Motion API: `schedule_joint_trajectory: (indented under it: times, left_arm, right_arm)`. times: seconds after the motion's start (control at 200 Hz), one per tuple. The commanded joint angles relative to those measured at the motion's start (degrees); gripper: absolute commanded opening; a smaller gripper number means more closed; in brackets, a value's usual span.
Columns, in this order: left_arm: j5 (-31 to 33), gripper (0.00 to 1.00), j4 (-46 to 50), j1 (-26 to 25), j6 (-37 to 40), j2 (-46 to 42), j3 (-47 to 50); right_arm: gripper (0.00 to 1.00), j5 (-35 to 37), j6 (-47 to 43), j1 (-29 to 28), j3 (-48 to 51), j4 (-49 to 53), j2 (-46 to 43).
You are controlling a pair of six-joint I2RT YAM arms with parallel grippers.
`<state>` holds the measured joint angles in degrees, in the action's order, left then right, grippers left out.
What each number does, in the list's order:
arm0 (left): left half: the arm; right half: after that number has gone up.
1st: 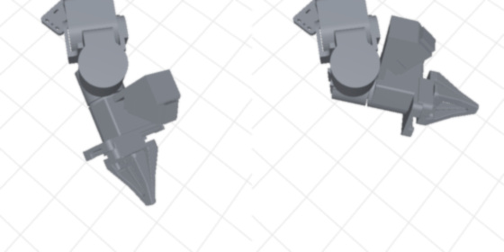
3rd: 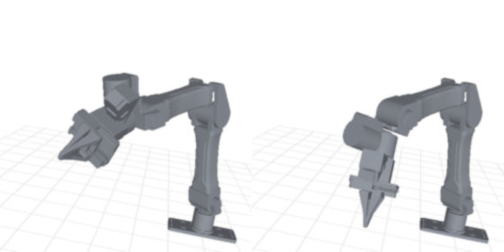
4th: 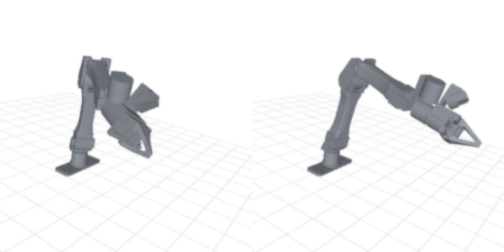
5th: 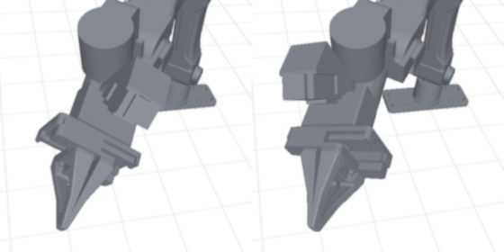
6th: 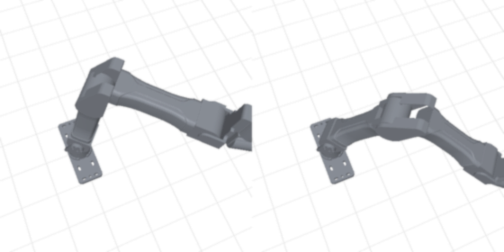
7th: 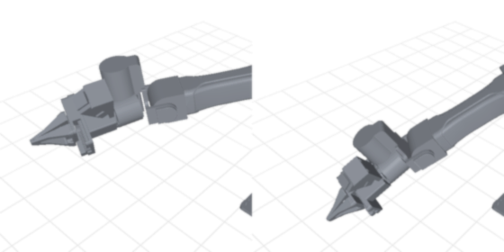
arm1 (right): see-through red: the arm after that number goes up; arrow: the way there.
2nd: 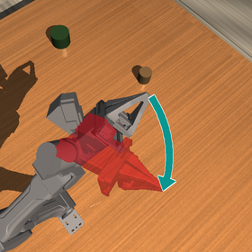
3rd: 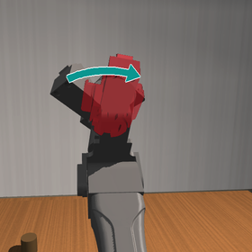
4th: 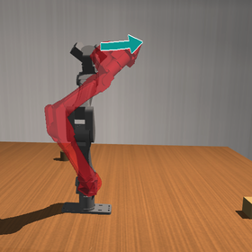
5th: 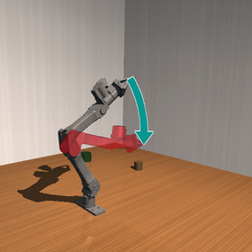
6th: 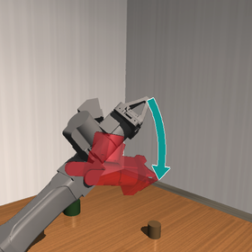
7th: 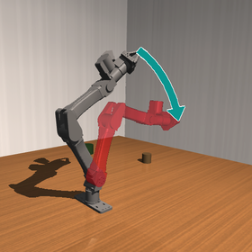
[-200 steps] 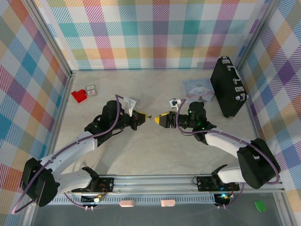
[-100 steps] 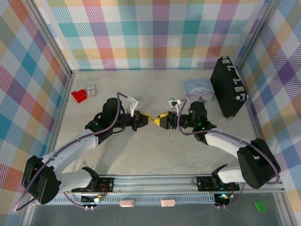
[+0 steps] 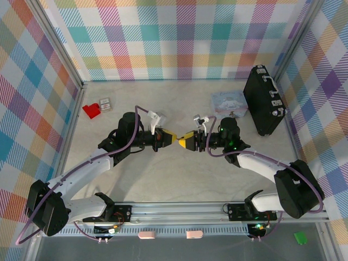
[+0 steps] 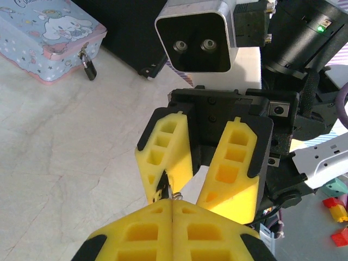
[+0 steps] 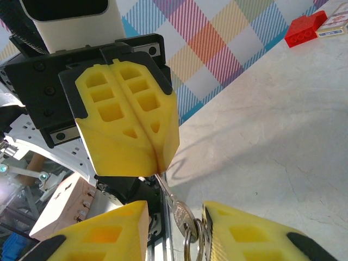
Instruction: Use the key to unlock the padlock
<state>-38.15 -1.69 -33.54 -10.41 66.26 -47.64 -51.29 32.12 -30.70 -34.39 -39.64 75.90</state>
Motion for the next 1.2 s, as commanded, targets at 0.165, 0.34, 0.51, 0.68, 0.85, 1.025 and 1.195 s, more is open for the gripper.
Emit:
schedule_joint_trajectory:
  times: [0.165,0.34,0.51,0.68,0.85,1.025,1.195]
  left_arm:
    - [-1.3,0.0,-1.1,0.7,1.1,-0.2,-1.4]
    - [-0.9,0.0,-1.1,0.8,1.1,-0.3,-1.2]
    - [-0.5,0.0,-1.2,0.8,1.1,-0.5,-1.1]
    - [1.5,0.01,-0.5,0.8,1.4,-0.3,-1.1]
    - [5.6,0.39,-1.7,1.5,-0.1,-1.9,0.0]
    - [9.4,0.52,-7.4,2.7,-7.0,-1.8,1.1]
    - [13.7,0.55,-12.8,2.6,-16.1,6.7,-1.2]
  right_arm:
    - [0.21,-1.7,-1.7,0.2,1.4,-1.8,-1.0]
    - [0.11,-1.3,-2.1,0.2,1.6,-1.5,-1.3]
    - [0.03,-0.6,-1.8,0.1,1.5,-0.9,-2.0]
    - [0.0,2.7,-2.5,0.2,0.6,5.1,-4.1]
    - [0.0,13.3,-6.2,0.3,-2.3,20.4,-7.9]
    - [0.0,35.7,-10.1,0.6,-8.1,47.2,-16.2]
    - [0.0,53.6,-8.4,0.5,-11.5,63.6,-26.3]
